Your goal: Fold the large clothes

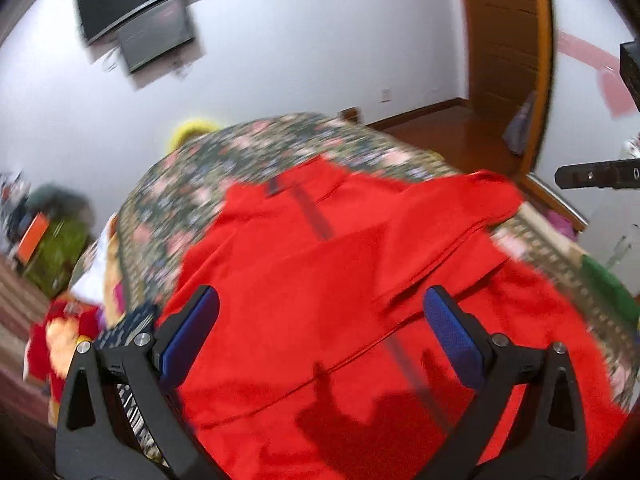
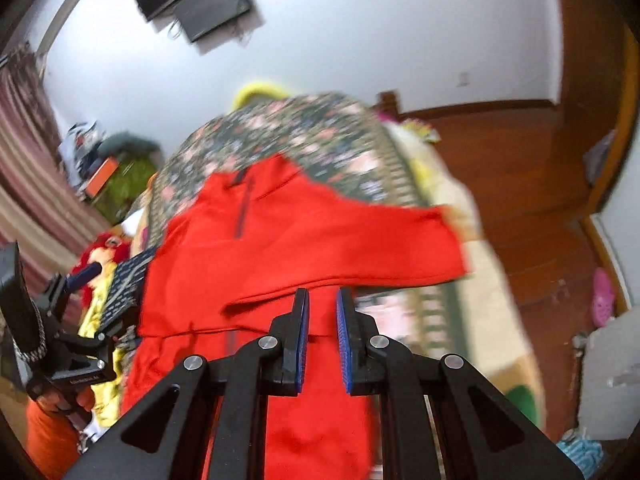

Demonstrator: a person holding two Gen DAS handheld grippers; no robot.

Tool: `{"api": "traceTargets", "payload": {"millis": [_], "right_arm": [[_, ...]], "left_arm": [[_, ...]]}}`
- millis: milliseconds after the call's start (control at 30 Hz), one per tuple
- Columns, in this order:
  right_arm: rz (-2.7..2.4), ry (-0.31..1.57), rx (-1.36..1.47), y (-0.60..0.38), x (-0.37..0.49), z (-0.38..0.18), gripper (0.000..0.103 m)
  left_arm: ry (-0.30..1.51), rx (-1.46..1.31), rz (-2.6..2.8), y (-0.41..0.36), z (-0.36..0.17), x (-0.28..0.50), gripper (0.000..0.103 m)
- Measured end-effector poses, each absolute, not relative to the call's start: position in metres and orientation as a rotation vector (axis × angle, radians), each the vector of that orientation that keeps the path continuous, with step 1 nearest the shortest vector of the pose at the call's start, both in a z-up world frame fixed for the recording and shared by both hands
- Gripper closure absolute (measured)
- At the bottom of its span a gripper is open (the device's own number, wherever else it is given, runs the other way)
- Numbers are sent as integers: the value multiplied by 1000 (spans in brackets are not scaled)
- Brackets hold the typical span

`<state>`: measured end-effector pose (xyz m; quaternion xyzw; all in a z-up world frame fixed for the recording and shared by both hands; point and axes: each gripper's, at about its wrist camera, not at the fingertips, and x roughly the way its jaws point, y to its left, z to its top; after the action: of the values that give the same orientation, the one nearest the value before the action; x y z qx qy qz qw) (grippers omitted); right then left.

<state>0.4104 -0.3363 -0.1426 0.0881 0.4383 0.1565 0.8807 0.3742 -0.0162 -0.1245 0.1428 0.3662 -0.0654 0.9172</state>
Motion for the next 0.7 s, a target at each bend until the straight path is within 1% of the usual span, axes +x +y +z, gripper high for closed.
{"api": "traceTargets", "payload": {"millis": [167,367,533,600,633,700], "right_arm": [[223,903,171,-397,400,-154,93],[152,953,212,-444,397,-194,93],[134,983,243,-464,396,-218,93],[130,998,252,-468,396,-227,93],[128,1001,258,-469,397,-231,93],[129,1007,268,-469,397,-237,93]], "left_arm": [[772,389,-236,-101,-137,413,0],[888,476,-321,-183,-187,461,0],[918,546,-389,-234,-222,485,0],[939,534,-429,-248,-234,492,5],[954,524,-446,-254,-239,494,11],[1007,494,-469,-264,-253,501,15]]}}
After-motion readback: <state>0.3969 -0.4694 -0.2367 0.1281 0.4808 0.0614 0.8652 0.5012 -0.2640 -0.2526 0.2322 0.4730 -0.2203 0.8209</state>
